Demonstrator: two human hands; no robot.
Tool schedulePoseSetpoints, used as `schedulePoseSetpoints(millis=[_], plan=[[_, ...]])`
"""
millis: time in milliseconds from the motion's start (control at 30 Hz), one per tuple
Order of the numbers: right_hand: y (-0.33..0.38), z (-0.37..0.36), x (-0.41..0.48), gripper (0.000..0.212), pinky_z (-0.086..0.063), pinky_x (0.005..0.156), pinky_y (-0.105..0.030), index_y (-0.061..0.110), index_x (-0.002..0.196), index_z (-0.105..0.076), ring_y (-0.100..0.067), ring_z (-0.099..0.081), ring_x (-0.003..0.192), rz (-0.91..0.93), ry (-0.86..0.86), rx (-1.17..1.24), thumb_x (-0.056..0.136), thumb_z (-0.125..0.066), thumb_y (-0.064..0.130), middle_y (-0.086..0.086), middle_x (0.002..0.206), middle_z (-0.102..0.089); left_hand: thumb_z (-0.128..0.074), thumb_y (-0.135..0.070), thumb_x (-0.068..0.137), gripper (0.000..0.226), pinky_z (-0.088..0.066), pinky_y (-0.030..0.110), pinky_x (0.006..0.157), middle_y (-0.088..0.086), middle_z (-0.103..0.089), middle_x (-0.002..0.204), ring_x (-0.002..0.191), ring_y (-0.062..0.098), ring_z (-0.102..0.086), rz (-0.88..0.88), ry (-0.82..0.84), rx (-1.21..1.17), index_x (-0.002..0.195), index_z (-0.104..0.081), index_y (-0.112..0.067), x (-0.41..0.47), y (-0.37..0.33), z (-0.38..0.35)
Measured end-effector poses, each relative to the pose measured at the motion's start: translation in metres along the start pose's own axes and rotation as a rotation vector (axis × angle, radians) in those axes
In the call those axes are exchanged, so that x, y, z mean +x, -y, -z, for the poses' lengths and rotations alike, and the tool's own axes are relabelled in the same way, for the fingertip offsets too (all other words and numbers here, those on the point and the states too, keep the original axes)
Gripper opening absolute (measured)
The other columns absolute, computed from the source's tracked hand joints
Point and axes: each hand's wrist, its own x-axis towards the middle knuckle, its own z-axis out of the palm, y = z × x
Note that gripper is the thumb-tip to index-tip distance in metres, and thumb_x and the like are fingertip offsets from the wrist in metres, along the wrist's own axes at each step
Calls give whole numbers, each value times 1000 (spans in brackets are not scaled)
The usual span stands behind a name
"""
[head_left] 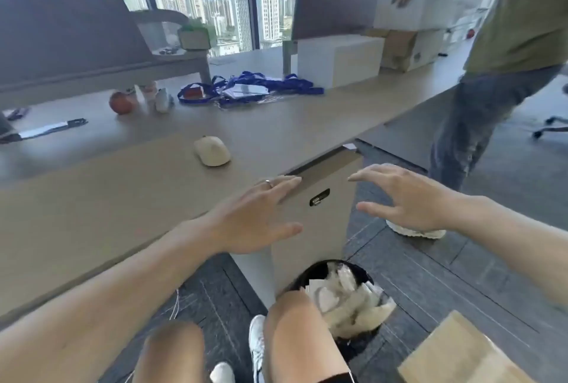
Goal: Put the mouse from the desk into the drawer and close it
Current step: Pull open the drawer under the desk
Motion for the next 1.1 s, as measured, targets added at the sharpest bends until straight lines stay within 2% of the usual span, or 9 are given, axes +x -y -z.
schedulePoseSetpoints(millis=[100, 200, 300, 367, 467, 533, 633, 833, 1100], plan=[[-10, -30, 5, 56, -39, 98, -19, 32, 142, -46, -6, -44, 130, 23, 34, -60, 92, -46, 59, 13, 140, -52, -55, -63, 90, 86, -18, 30, 121, -10, -22, 165, 149, 5, -17, 19, 24, 40, 159, -19, -25, 15, 10, -34], [-15, -66, 18, 51, -48, 97, -29, 31, 138, -50, -9, -51, 125, 22, 75, -87, 95, -44, 56, 11, 134, -57, -56, -59, 91, 86, -21, 37, 121, -4, -20, 166, 151, 11, -13, 74, 52, 69, 159, -18, -22, 27, 22, -63], [-16, -97, 38, 44, -52, 90, -37, 30, 132, -55, -13, -58, 115, -18, 80, -17, 95, -45, 53, 10, 127, -61, -57, -55, 91, 86, -16, 34, 121, 1, -21, 165, 150, 17, -15, 98, 18, 109, 158, -19, -17, 39, 33, -81], [-17, -119, 55, 41, -53, 87, -39, 28, 126, -60, -15, -63, 106, -84, 54, 84, 94, -47, 51, 11, 119, -65, -56, -53, 92, 85, -13, 31, 120, 3, -21, 165, 149, 19, -15, 127, 13, 103, 158, -19, -14, 45, 38, -92], [-23, -147, 83, 35, -53, 78, -35, 23, 112, -65, -16, -66, 89, -334, 2, 288, 92, -52, 49, 8, 98, -70, -51, -53, 94, 80, -16, 34, 114, 1, -22, 163, 144, 21, -20, 171, -6, 159, 157, -20, -14, 52, 43, -106], [-26, -161, 101, 33, -53, 72, -35, 15, 105, -64, -21, -68, 78, -557, -17, 568, 93, -56, 44, -2, 88, -72, -50, -52, 94, 76, -19, 36, 110, 0, -28, 160, 140, 22, -27, 204, -54, 209, 156, -24, -15, 56, 43, -112], [-26, -174, 120, 34, -58, 74, -43, 1, 106, -61, -27, -65, 68, -784, -45, 1045, 96, -57, 33, -15, 86, -69, -51, -53, 92, 75, -23, 37, 105, 0, -37, 153, 132, 23, -35, 237, -83, 262, 153, -31, -15, 61, 41, -116], [-19, -177, 141, 16, -55, 44, -27, -2, 105, -52, -28, -56, 58, -949, -79, 1426, 103, -43, 11, -17, 69, -55, -53, -50, 91, 70, -32, 40, 104, 0, -44, 146, 127, 24, -40, 257, -112, 305, 151, -35, -19, 70, 44, -118], [-22, -195, 144, 21, -55, 57, -32, 4, 81, -53, -25, -58, 55, -878, -195, 1435, 100, -44, 10, -13, 65, -58, -42, -45, 95, 58, -37, 42, 100, 0, -50, 141, 122, 24, -45, 281, -116, 322, 147, -42, -20, 74, 42, -117]])
